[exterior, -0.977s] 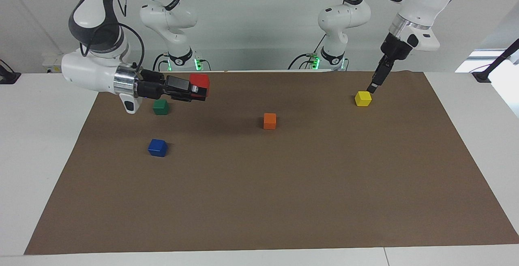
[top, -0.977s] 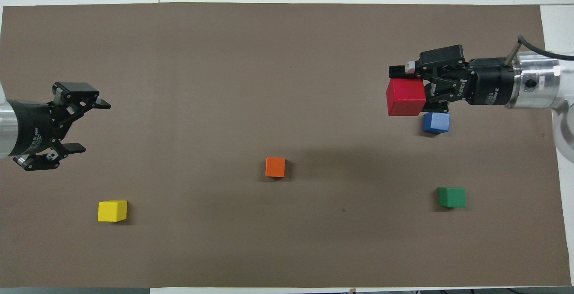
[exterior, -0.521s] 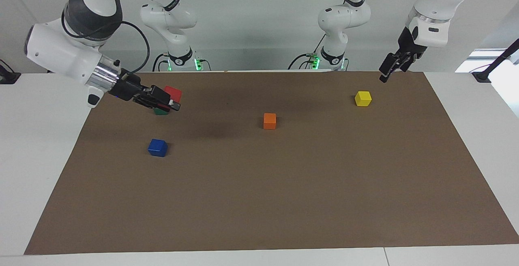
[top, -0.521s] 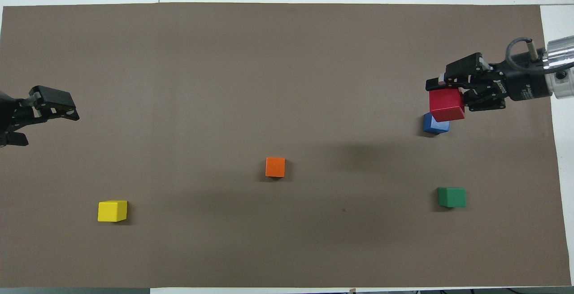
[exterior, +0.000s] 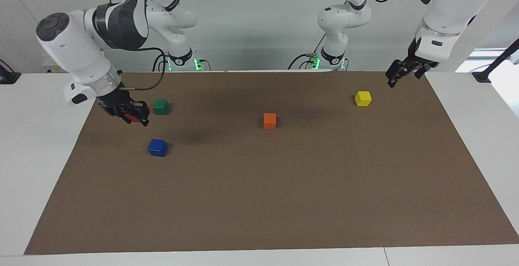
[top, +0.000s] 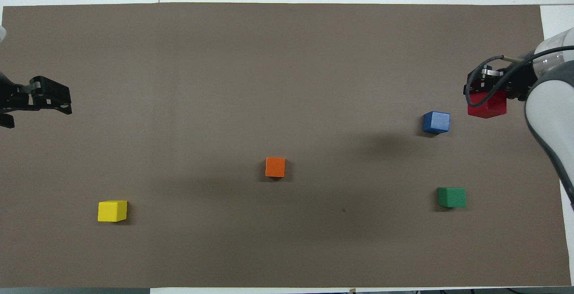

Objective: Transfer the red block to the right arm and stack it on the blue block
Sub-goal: 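Lower the red cube onto the blue cube with the right gripper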

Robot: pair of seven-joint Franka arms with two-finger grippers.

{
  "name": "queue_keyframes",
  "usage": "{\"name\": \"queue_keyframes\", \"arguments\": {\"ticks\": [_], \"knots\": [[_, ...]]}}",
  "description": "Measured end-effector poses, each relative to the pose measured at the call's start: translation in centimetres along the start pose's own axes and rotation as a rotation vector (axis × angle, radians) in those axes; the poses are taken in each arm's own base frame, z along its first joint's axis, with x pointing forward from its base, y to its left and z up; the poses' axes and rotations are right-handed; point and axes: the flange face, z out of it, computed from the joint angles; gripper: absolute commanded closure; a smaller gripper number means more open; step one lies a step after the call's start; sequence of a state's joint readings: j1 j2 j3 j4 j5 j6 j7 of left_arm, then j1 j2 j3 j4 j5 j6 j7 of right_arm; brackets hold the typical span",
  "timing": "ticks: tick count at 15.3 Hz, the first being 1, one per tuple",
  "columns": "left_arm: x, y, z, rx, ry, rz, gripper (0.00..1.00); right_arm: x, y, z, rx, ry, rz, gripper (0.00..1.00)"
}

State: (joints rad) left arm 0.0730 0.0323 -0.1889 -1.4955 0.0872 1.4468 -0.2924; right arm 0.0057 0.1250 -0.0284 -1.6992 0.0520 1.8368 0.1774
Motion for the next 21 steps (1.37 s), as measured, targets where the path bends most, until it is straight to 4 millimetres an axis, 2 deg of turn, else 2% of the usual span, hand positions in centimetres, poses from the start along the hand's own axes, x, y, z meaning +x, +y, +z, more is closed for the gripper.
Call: {"name": "queue_keyframes", "arguments": {"ticks": [3,6,15,21], "knots": [[-0.7,1.1,0.8,0.011,-0.021,0.022,0.00,0.8,-0.1,1.4,-0.072,0.020,-0.031,1.00],[-0.7,1.1,1.0,0.007,-0.005,0.021,0.00,1.7,0.0,3.1,-0.120,0.047,-0.054,1.00],[-0.3,0.7,1.1,-0.042,-0.005,0.006,0.00,2.9,-1.5,8.2,-0.118,0.078,-0.091,1.00],[-0.3,0.4,1.1,-0.042,-0.006,0.002,0.00,2.3,-0.9,12.7,-0.112,0.092,-0.087,1.00]]}}
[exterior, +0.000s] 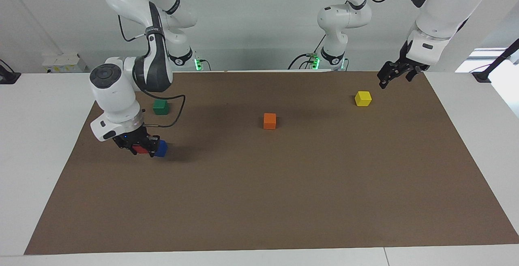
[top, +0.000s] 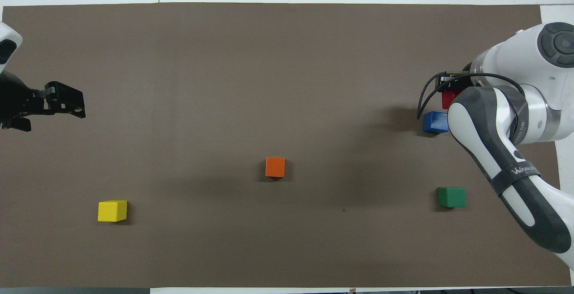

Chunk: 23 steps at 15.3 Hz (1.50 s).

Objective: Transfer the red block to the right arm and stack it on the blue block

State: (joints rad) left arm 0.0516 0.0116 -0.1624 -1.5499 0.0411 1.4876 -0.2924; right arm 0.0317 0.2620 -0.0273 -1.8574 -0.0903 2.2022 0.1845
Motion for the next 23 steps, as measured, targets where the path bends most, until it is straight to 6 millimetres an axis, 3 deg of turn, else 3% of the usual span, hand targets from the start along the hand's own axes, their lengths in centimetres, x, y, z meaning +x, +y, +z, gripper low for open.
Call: {"name": "queue_keyframes", "arguments": {"ticks": [7,12,23], "knots": [[0.0,0.0,0.0,0.000,0.000,0.000,0.00,-1.2,0.0,2.2,0.000,-0.015,0.085,1.00],[0.0,0.0,0.0,0.000,0.000,0.000,0.00,-1.8,1.6,3.4,0.017,-0.047,0.149,1.00],[0.0,0.0,0.0,0.000,0.000,0.000,0.00,-2.9,0.5,4.1,0.027,-0.074,0.191,1.00]]}}
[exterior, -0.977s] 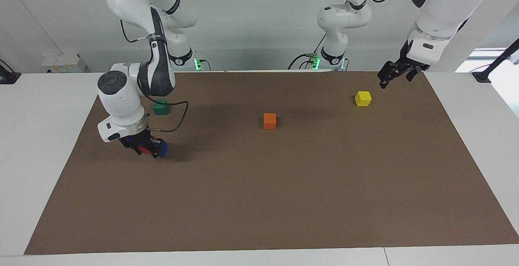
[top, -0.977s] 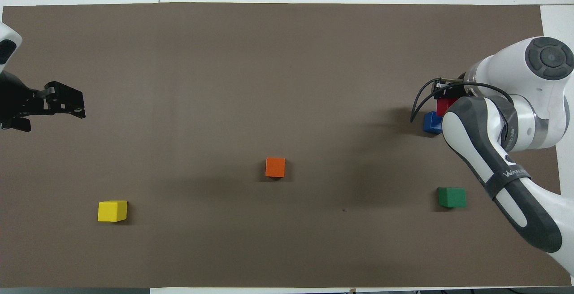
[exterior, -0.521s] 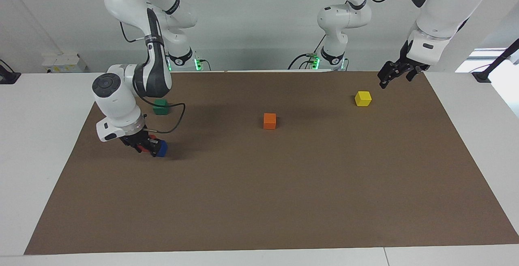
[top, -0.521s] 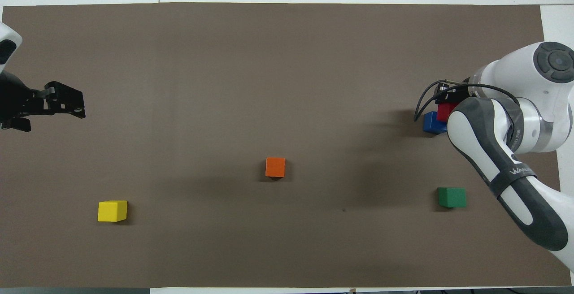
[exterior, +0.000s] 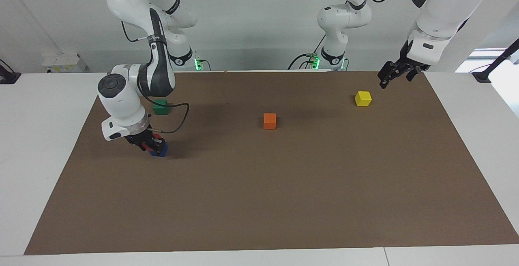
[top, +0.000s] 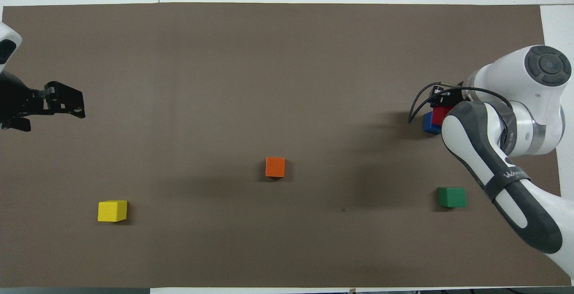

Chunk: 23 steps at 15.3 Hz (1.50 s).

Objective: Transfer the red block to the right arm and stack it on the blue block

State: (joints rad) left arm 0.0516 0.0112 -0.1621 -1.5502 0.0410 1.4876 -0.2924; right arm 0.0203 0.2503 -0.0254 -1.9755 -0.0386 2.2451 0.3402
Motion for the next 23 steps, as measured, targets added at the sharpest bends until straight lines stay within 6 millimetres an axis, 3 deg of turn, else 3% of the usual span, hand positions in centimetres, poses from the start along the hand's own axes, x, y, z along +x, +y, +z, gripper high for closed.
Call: {"name": "queue_keyframes", "arguments": {"ticks": [23], "knots": [[0.00,0.00,0.00,0.000,0.000,0.000,0.00,-0.43,0.74,0.50,-0.001,-0.003,0.009,1.00]]}}
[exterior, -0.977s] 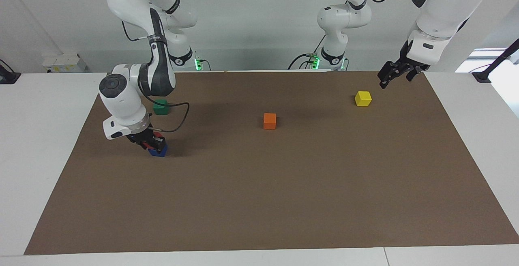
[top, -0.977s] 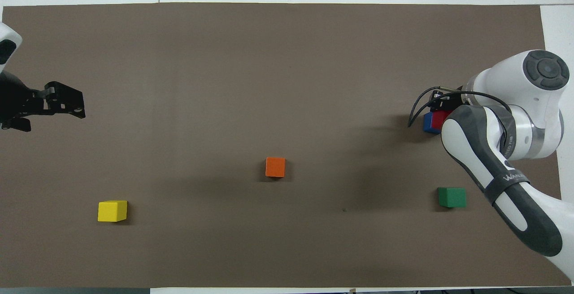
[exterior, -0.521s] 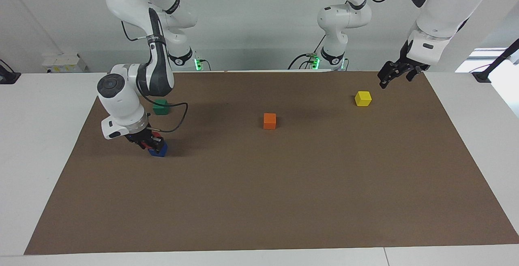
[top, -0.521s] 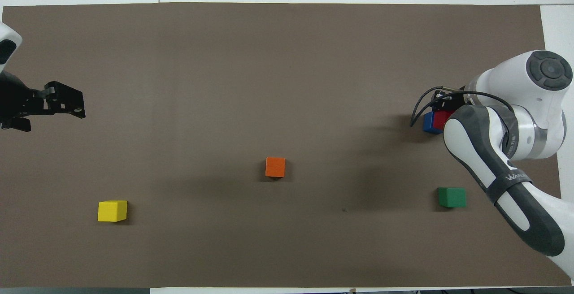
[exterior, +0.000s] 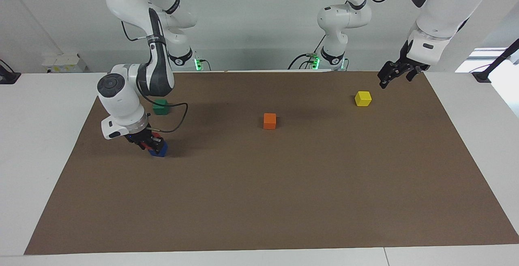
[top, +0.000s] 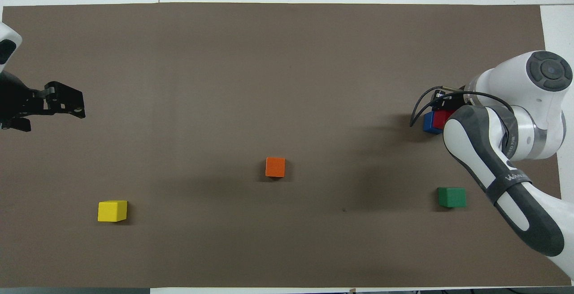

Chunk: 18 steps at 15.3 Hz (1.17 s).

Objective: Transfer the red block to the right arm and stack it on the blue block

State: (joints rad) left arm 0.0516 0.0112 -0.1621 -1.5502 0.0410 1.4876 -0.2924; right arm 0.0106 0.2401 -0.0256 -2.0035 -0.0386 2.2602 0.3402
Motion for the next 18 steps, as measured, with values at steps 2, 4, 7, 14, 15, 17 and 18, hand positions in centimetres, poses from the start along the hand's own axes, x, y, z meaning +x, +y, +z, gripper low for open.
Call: {"name": "queue_keyframes", "arguments": {"ticks": [2,4,7,14,15,17,18], "knots": [[0.00,0.00,0.00,0.000,0.000,0.000,0.00,-0.02,-0.05,0.04,0.001,0.003,-0.001,1.00],[0.00,0.00,0.00,0.000,0.000,0.000,0.00,-0.02,-0.07,0.04,0.002,0.004,-0.001,1.00],[0.00,0.00,0.00,0.000,0.000,0.000,0.00,-0.02,-0.07,0.05,0.002,0.004,-0.001,1.00],[0.00,0.00,0.00,0.000,0.000,0.000,0.00,-0.14,-0.38,0.06,0.002,0.004,-0.007,0.62],[0.00,0.00,0.00,0.000,0.000,0.000,0.00,-0.14,-0.39,0.06,0.002,0.004,-0.007,0.56],[0.00,0.00,0.00,0.000,0.000,0.000,0.00,-0.15,-0.40,0.06,0.002,0.004,-0.007,0.53],[0.00,0.00,0.00,0.000,0.000,0.000,0.00,-0.15,-0.41,0.06,0.002,0.004,-0.007,0.53]]}}
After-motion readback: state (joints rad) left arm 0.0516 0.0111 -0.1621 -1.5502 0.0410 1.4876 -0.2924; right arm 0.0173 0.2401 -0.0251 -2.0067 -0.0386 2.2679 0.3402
